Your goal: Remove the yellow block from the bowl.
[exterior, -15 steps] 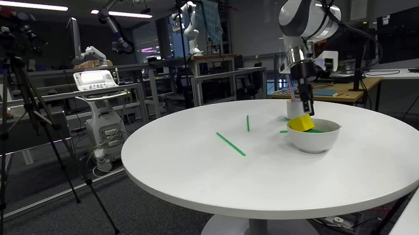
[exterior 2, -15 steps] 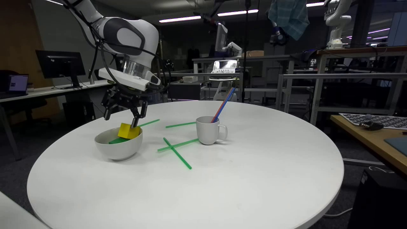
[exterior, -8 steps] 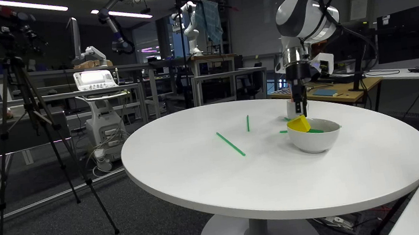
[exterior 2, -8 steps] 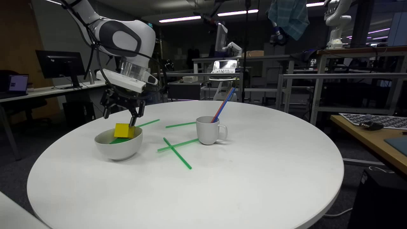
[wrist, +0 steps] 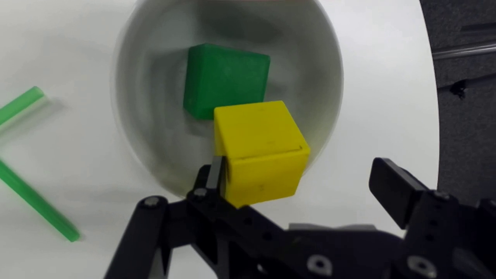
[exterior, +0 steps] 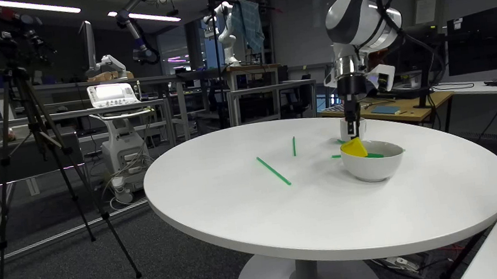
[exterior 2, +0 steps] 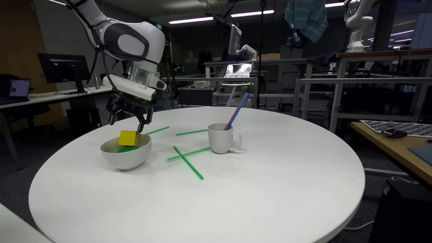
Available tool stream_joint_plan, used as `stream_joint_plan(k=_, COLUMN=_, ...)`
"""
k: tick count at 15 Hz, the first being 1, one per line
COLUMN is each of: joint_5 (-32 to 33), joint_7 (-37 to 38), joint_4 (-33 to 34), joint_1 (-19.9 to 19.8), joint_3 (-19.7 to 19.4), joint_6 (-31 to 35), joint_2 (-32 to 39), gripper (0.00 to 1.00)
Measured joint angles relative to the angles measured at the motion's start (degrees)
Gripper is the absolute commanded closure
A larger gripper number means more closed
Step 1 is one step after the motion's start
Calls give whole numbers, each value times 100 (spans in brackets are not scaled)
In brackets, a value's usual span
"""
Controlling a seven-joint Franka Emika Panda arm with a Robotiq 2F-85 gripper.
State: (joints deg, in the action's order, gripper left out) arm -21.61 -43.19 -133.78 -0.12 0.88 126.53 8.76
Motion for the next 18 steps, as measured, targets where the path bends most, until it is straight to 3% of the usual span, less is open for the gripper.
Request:
stream_joint_plan(k=10, joint_5=0, joint_7=-378, joint_4=-8, joint_1=-4, joint_3=3, joint_6=345, joint_2=269, gripper=0)
stream_joint_plan(k=11, joint_5=0, joint_7=-390, joint_4=-7, joint_1=-5, joint_3=4, joint_6=345, joint_2=270, gripper=25)
stream_joint_plan(k=13, joint_5=0, joint_7=-417, joint_4=-7, joint_1=-7, joint_3=10, joint_6=345, joint_2=270, gripper=32)
stream_joint_plan(k=17, joint_5=-15, joint_7=-529, joint_4=-7, joint_1=-33, joint_3=29, joint_6=345, joint_2=270, gripper=65)
stream_joint_plan(k=18, joint_5=-21, joint_7=-558, joint_4=-4, joint_1=-55, joint_3=42, joint_6=345, joint_2=268, gripper=67)
